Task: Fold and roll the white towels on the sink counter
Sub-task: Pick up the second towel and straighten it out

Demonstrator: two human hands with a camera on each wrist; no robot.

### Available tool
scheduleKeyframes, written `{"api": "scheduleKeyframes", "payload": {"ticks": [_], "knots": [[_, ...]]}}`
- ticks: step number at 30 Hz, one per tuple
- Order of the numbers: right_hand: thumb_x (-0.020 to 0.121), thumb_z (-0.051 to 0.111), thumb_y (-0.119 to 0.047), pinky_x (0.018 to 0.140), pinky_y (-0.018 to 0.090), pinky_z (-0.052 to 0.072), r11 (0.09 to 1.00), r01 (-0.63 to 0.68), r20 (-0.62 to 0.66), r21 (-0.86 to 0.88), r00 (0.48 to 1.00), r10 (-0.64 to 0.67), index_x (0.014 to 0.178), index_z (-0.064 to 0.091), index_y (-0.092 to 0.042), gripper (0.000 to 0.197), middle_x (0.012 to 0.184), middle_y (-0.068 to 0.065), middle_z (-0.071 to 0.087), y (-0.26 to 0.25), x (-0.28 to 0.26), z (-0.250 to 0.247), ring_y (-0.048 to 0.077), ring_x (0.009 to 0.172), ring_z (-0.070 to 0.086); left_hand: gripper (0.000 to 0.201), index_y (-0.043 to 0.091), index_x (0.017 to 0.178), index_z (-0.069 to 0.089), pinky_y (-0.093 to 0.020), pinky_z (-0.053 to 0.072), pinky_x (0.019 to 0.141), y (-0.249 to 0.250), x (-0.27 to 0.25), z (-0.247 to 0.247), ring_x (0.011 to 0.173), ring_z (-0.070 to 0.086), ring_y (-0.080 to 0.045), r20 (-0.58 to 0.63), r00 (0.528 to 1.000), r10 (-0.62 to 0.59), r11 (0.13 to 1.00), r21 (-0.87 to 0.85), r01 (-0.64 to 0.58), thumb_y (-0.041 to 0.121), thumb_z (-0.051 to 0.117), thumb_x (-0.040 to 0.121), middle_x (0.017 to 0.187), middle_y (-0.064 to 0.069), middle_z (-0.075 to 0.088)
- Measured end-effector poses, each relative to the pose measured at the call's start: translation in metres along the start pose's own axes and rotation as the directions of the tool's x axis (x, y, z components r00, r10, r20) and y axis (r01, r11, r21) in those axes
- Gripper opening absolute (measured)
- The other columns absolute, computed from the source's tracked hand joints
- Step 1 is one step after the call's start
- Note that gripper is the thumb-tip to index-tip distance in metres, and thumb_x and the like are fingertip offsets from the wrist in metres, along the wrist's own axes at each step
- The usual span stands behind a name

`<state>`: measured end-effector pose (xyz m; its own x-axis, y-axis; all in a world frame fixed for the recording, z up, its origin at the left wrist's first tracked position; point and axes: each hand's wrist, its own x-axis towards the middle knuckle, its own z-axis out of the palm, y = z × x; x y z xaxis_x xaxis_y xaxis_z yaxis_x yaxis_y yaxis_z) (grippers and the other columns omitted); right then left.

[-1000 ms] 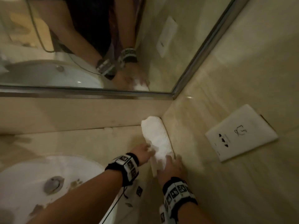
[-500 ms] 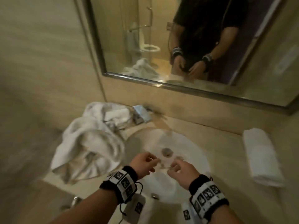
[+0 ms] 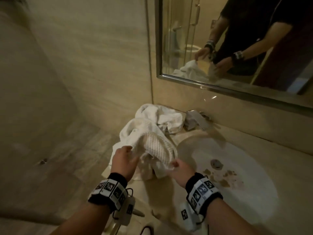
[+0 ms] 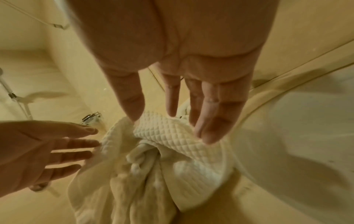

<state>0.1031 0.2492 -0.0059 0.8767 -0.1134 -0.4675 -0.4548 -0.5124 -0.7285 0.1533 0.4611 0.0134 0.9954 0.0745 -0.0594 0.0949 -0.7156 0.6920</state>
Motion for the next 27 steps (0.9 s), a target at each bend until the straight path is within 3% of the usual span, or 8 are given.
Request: {"api": "scheduleKeyframes", "payload": {"ticks": [6,10,12,15,18,21,24,27], "knots": [[0.09,0.058,-0.03,0.082,0.032,0.047,0.979,-0.101,-0.284,0.177,0.947,0.149,0.123,0.049,-0.017,0.037,0.116,0.007,0.056,-0.046,0.083,0.002,0.024,0.097,0.055,0.059,0.011,0.136,0.043,-0.041,0.039,0.103,-0.023,0.087,-0.017,0.124,0.047,-0.031,0.029,0.997,-0.075,0.997,0.035,0.074,0.049,0.051,0.091,0.139,-0.014,0.047],[0.093,0.052,-0.027,0.104,0.041,0.04,0.947,-0.292,-0.214,0.133,0.925,0.315,0.145,0.028,-0.021,0.057,0.145,0.011,0.041,-0.037,0.128,0.004,0.033,0.127,0.046,0.065,0.013,0.146,0.031,-0.04,0.033,0.11,-0.029,0.137,-0.011,0.133,0.04,-0.03,0.185,0.973,-0.135,0.968,-0.185,0.169,0.05,0.043,0.094,0.151,-0.014,0.035],[0.091,0.056,-0.031,0.109,0.043,0.037,0.935,-0.347,-0.136,0.076,0.925,0.355,0.15,0.017,-0.024,0.071,0.152,0.012,0.033,-0.023,0.141,0.013,0.035,0.133,0.04,0.07,0.014,0.15,0.02,-0.037,0.032,0.108,-0.032,0.156,-0.006,0.134,0.039,-0.03,0.328,0.933,-0.15,0.969,-0.138,0.205,0.045,0.049,0.094,0.152,-0.013,0.034],[0.088,0.054,-0.034,0.108,0.039,0.038,0.91,-0.409,-0.05,-0.076,0.913,0.406,0.149,0.026,-0.022,0.068,0.151,0.009,0.037,-0.011,0.145,0.028,0.032,0.131,0.043,0.077,0.013,0.149,0.024,-0.033,0.041,0.096,-0.036,0.174,0.003,0.119,0.05,-0.026,0.457,0.872,-0.175,0.968,-0.084,0.238,0.032,0.066,0.088,0.144,-0.013,0.045],[0.092,0.048,-0.028,0.099,0.035,0.045,0.933,-0.348,-0.042,-0.089,0.937,0.346,0.123,0.06,-0.013,0.036,0.127,0.008,0.061,-0.026,0.133,0.025,0.025,0.108,0.058,0.042,0.012,0.121,0.059,-0.027,0.04,0.077,-0.035,0.179,0.004,0.089,0.054,-0.02,0.466,0.876,-0.121,0.99,0.116,0.076,0.034,0.065,0.086,0.119,-0.01,0.064],[0.089,0.055,-0.025,0.087,0.03,0.049,0.969,-0.239,-0.05,-0.066,0.97,0.236,0.111,0.064,-0.009,0.029,0.108,0.005,0.066,-0.054,0.108,0.001,0.021,0.097,0.06,0.039,0.015,0.113,0.064,-0.028,0.045,0.082,-0.022,0.173,-0.01,0.102,0.061,-0.026,0.444,0.895,-0.05,0.977,0.209,-0.049,0.044,0.058,0.088,0.116,-0.008,0.066],[0.075,0.065,-0.009,0.077,0.029,0.053,0.992,-0.124,0.078,-0.036,0.989,0.126,0.112,0.062,-0.013,0.037,0.098,0.0,0.069,-0.076,0.075,-0.03,0.017,0.09,0.064,0.051,0.024,0.107,0.062,-0.035,0.046,0.092,0.006,0.157,-0.044,0.109,0.059,-0.027,0.359,0.914,0.192,0.933,0.221,-0.283,0.059,0.044,0.075,0.114,-0.002,0.066],[0.068,0.081,-0.019,0.096,0.034,0.049,0.982,0.04,0.096,-0.186,0.995,-0.022,0.127,0.049,-0.019,0.067,0.121,-0.004,0.059,-0.109,0.039,-0.056,0.017,0.112,0.058,0.04,0.028,0.099,0.059,-0.041,0.046,0.088,0.046,0.129,-0.084,0.108,0.056,-0.028,0.156,0.791,0.592,0.783,0.124,-0.61,0.05,0.048,0.067,0.111,0.001,0.064]]}}
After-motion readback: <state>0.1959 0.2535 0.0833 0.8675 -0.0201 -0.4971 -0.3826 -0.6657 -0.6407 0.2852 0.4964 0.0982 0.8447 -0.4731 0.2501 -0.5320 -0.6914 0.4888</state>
